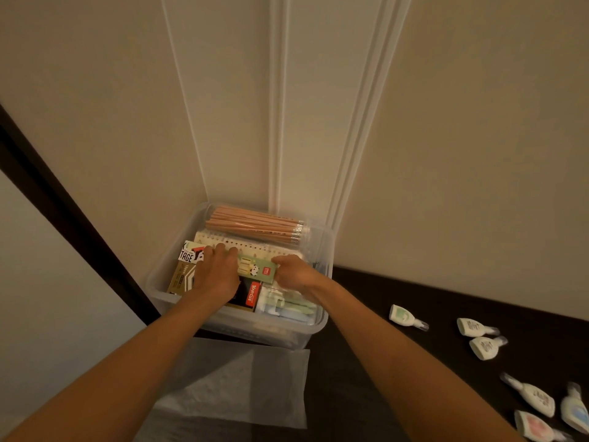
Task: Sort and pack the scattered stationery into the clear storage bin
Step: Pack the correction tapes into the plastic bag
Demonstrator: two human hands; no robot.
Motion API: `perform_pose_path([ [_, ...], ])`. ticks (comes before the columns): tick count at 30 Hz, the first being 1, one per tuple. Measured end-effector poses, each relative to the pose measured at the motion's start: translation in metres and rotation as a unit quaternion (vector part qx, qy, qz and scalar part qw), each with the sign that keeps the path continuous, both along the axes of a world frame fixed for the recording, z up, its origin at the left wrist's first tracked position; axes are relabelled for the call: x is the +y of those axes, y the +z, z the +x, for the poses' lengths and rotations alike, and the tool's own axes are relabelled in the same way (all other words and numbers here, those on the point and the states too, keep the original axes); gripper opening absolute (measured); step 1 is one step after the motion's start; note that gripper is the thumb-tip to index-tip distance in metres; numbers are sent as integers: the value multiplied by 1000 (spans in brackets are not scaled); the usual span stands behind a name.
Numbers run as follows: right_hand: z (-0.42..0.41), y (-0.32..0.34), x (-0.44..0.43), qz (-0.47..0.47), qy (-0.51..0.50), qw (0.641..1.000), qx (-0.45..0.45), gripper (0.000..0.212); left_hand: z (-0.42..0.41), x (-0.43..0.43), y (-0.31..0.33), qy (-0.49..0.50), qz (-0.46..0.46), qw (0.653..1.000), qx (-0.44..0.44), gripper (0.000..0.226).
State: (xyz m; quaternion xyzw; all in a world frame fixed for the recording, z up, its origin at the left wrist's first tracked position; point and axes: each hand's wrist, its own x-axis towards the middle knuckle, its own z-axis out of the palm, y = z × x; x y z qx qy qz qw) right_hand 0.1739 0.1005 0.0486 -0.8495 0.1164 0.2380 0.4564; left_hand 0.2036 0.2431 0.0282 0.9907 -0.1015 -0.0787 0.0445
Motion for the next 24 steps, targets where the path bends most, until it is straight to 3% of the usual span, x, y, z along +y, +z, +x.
perform_pose_path([
  [4, -21, 5, -18, 71, -42, 997, -2, 64, -13, -7, 7, 8, -56, 998, -2, 52],
  [10, -55, 13, -51, 124, -233, 957, -116, 40, -58, -57, 38, -45, -188, 979, -66, 44],
  [13, -80, 12, -70, 138, -294, 934, -150, 31, -88, -83, 42, -112, -212, 967, -82, 26],
  [17, -121, -4, -96, 143, -341, 920, -131, 29, -132, -112, 27, -146, -146, 978, -45, 19],
  [21, -174, -52, -120, 114, -367, 918, -94, 26, -177, -125, -29, -92, -42, 995, 27, 28],
  [24, -205, -90, -132, -41, -308, 944, -111, 31, -192, -117, -75, -17, -34, 999, 16, 39],
])
